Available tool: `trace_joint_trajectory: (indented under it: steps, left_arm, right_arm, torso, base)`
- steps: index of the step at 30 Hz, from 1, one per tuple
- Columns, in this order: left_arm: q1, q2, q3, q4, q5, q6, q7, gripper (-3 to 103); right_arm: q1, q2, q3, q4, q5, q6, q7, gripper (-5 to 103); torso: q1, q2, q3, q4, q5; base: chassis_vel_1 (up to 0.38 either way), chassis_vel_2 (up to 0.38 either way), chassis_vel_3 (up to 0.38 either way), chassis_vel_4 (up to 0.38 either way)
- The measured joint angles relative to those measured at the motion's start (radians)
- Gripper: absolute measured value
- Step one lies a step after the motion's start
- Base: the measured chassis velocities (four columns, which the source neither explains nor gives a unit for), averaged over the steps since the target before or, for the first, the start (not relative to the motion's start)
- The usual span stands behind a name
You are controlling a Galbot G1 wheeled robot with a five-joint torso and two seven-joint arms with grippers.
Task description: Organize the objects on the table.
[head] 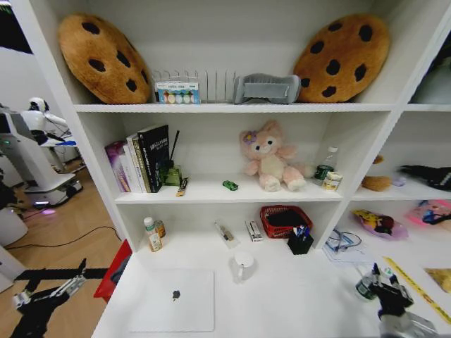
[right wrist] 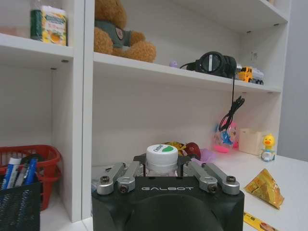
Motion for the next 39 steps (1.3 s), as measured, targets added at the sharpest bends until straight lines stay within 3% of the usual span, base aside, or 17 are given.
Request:
trace_joint_trajectory:
  steps: [4, 5, 11, 19, 27, 39]
  left_arm:
    - [0.000, 0.000, 0.000, 0.000, 0.000, 0.000, 0.000, 100]
    - [0.000, 0.000, 0.000, 0.000, 0.000, 0.000, 0.000, 100]
    - [0.000, 0.000, 0.000, 0.000, 0.000, 0.000, 0.000, 100]
    - [0.000, 0.000, 0.000, 0.000, 0.000, 0.000, 0.000, 100]
    - [0.000, 0.000, 0.000, 0.000, 0.000, 0.000, 0.000, 100]
    - [0.000, 0.000, 0.000, 0.000, 0.000, 0.000, 0.000, 100]
  right_arm:
    - [-0.059, 0.034, -0.002, 0.078, -0.027, 0.009, 0.017, 30]
    - [-0.140, 0.073, -0.008, 0.160, -0.042, 0.025, 0.018, 30]
    - [-0.353, 0.075, -0.087, 0.342, -0.076, 0.131, -0.090, 30]
    - [-0.328, 0.072, -0.117, 0.314, -0.218, 0.170, -0.104, 30]
    - [-0.397, 0.092, -0.172, 0.325, -0.333, 0.212, -0.118, 30]
    - [-0.457, 0.135, -0.188, 0.309, -0.359, 0.295, -0.076, 30]
  torso:
    - [0.000, 0.000, 0.000, 0.0001, -0.0002]
    - [0.000, 0.000, 0.000, -0.0001, -0.0002]
    - [0.000, 0.000, 0.000, 0.0000, -0.0004]
    - [0.000, 0.000, 0.000, 0.0001, 0.0001]
    - [0.000, 0.000, 0.000, -0.0001, -0.0002]
    - [0.000, 0.000, 0.000, -0.0001, -0.0001]
  base:
    - [0.000, 0.000, 0.000, 0.000]
    - [0.000, 0.000, 0.000, 0.000]
    - [0.000, 0.000, 0.000, 0.000]
    - [0.000, 0.000, 0.000, 0.000]
    - [0.000, 0.000, 0.000, 0.000]
    - [-0.055, -0.058, 0.058, 0.049]
